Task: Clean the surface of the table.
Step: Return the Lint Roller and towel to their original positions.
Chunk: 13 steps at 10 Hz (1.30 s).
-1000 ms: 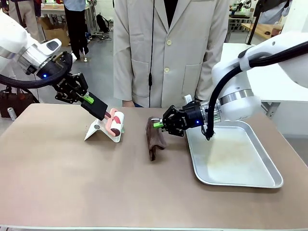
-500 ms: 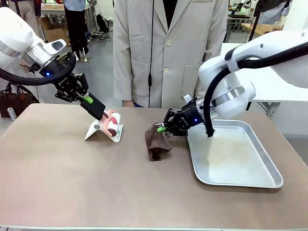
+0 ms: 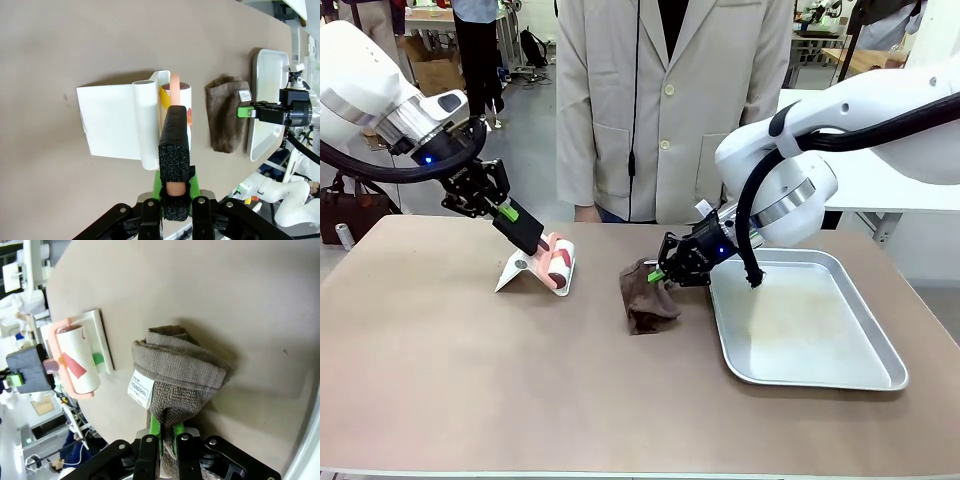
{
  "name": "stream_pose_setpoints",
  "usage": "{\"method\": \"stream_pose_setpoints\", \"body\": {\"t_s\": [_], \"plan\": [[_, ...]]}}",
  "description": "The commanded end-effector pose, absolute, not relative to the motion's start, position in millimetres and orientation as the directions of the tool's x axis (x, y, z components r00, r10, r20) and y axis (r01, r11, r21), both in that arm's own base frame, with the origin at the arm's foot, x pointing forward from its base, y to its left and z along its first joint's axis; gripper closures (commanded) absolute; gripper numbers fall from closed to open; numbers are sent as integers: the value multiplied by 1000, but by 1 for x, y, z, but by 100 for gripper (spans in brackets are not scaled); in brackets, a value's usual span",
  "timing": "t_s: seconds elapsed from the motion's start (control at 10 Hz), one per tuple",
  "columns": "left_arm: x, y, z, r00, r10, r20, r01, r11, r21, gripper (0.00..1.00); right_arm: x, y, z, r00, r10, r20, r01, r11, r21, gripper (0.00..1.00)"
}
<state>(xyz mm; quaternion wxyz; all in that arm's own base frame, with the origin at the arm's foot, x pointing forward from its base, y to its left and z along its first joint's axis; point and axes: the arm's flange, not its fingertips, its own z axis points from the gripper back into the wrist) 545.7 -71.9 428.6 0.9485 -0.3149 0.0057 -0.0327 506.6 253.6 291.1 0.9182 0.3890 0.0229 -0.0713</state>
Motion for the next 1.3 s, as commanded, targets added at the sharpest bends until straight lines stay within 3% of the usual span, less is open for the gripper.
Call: {"method": "stream_pose_setpoints", "body": {"t_s": [0.0, 1.2], "plan": [[551, -78, 429, 998, -65, 3, 55, 830, -555, 78, 508, 260, 302, 990, -120, -69, 135, 729, 671, 89], [556, -88, 421, 999, -46, 26, 53, 866, -497, 78, 501, 260, 301, 994, -92, -57, 107, 759, 642, 89]]}}
